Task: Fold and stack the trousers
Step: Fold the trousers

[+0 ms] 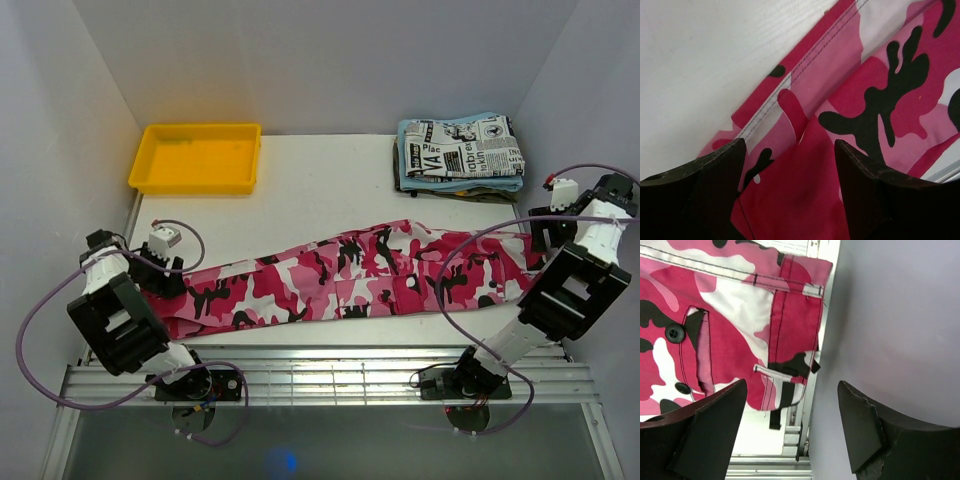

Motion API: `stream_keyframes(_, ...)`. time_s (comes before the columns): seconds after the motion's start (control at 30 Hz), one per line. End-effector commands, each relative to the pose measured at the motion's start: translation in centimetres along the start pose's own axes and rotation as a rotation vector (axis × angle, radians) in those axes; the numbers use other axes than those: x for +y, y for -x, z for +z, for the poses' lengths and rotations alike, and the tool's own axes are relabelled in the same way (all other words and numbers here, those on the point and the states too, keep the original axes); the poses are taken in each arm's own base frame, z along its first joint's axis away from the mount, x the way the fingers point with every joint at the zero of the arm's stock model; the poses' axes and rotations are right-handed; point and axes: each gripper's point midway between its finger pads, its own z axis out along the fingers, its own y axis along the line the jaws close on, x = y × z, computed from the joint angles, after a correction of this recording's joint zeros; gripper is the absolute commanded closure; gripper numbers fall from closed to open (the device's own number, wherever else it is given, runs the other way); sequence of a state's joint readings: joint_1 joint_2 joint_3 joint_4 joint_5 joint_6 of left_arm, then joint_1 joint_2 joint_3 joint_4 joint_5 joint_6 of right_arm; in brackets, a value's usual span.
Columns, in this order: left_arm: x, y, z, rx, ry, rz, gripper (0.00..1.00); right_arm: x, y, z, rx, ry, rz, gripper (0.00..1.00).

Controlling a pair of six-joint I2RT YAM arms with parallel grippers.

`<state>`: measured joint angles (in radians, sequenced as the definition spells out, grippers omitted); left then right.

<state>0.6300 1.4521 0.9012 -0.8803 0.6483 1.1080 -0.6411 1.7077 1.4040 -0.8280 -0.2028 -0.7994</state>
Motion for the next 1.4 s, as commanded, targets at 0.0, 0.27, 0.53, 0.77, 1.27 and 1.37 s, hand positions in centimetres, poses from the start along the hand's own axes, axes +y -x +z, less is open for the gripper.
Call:
stream_keyframes(0.0, 1.5, -2.4, 0.8, 0.084, 0.085, -0.040, 0.19, 0.4, -1.8, -0.2, 0.057, -0.034, 0.070, 0.22)
stream_keyframes(0.27, 11.1, -6.7, 1.3, 0.230, 0.204, -0.196, 0.36, 2.1, -3.5, 1.2, 0.091, 0.048, 0.087, 0.26)
stream_keyframes(0.53, 19.4, -6.2, -0.4, 0.220, 0.309, -0.220, 0.39, 4.6, -2.3, -0.8, 0.030, 0.147, 0.121, 0.17)
stream_keyframes(0.77, 13.8, -3.3, 1.3, 0.174, 0.194, -0.184, 0.32, 13.6, -5.5, 0.3, 0.094, 0.523, 0.286, 0.27)
stream_keyframes(1.27, 11.1, 0.6, 0.4, 0.065, 0.170, -0.159, 0.25, 18.1, -6.3, 2.4, 0.056, 0.670, 0.438, 0.81)
stream_keyframes(1.37, 10.5, 1.8, 0.1, 0.053, 0.168, -0.140, 0.25, 16.3, -3.9, 0.6, -0.040, 0.613, 0.372, 0.92)
